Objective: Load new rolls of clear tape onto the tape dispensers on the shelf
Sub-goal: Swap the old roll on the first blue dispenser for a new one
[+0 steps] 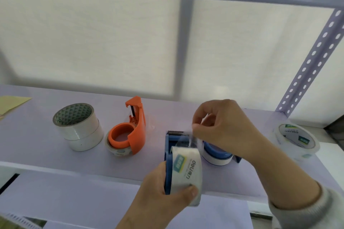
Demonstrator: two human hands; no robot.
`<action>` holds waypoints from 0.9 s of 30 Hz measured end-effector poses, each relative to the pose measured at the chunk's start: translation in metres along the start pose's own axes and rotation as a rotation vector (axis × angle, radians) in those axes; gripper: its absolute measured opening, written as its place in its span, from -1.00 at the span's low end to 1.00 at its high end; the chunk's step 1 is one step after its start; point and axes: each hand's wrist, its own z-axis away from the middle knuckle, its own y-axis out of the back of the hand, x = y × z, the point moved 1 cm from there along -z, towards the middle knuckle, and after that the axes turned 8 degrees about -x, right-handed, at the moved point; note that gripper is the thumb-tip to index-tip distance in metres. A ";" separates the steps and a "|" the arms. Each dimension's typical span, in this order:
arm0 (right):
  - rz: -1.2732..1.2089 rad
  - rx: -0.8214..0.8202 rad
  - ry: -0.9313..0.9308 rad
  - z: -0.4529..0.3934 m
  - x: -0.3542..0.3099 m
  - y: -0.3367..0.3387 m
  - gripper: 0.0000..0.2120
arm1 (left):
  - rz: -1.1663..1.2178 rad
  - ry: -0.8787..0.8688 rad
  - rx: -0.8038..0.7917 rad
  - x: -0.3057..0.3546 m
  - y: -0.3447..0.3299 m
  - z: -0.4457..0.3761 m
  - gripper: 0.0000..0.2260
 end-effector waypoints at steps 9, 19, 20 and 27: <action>-0.458 0.043 -0.104 0.017 0.026 -0.026 -0.87 | 0.112 0.029 0.021 -0.007 0.003 0.001 -0.43; -0.148 -0.195 0.051 0.043 0.027 -0.041 -0.35 | 0.153 -0.001 0.026 -0.004 0.002 -0.001 -0.46; -0.146 -0.198 0.075 0.044 0.028 -0.040 -0.37 | 0.165 -0.008 0.024 -0.003 0.002 0.000 -0.43; -0.092 -0.044 0.285 0.045 0.031 -0.040 -0.73 | 0.181 -0.016 0.002 -0.004 0.003 0.000 -0.43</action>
